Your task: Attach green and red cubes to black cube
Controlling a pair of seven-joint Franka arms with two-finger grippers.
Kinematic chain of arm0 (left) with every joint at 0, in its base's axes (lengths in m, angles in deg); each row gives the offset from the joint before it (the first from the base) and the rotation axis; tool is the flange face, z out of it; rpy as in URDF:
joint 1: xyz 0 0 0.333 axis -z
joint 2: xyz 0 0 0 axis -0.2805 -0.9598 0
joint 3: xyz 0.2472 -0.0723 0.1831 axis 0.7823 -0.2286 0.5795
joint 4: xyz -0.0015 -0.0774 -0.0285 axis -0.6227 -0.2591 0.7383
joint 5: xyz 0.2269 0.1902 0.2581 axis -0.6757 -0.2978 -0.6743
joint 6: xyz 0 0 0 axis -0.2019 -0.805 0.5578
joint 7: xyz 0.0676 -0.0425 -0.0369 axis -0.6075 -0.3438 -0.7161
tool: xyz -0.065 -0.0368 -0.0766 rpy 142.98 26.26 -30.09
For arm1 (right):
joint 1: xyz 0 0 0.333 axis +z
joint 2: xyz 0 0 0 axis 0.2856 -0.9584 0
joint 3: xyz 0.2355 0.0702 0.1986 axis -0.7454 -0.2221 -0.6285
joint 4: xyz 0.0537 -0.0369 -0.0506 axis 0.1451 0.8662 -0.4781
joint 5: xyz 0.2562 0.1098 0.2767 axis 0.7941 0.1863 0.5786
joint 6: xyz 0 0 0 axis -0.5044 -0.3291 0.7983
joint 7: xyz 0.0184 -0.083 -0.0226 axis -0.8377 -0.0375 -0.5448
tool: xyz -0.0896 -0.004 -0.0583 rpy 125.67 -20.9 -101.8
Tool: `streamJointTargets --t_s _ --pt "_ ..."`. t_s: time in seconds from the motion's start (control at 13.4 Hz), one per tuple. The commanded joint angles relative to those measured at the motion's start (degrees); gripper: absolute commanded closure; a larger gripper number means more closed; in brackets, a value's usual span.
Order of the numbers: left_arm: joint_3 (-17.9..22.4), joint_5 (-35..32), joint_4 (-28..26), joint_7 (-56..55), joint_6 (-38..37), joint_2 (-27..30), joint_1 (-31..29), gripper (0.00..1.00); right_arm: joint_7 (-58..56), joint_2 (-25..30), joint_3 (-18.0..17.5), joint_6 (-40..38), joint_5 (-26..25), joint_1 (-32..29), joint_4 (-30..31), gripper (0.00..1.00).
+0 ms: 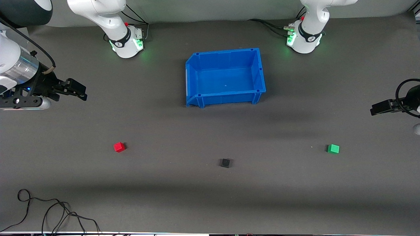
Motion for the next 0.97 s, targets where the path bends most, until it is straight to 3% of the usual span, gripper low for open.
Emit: streamJointTargets --t_s 0.0,0.52,0.89 --pt "0.0 -0.6 1.1 1.2 -0.7 0.1 1.0 0.0 -1.0 -0.6 0.5 -0.7 0.3 0.5 -1.3 0.0" --pt "-0.8 0.3 1.2 -0.2 -1.4 0.7 1.2 0.0 -1.0 -0.6 0.5 -0.7 0.2 0.5 -1.3 0.0" --pt "-1.5 1.0 -3.9 -0.2 0.3 5.4 1.8 0.0 -1.0 -0.6 0.5 -0.7 0.2 0.5 -1.3 0.0"
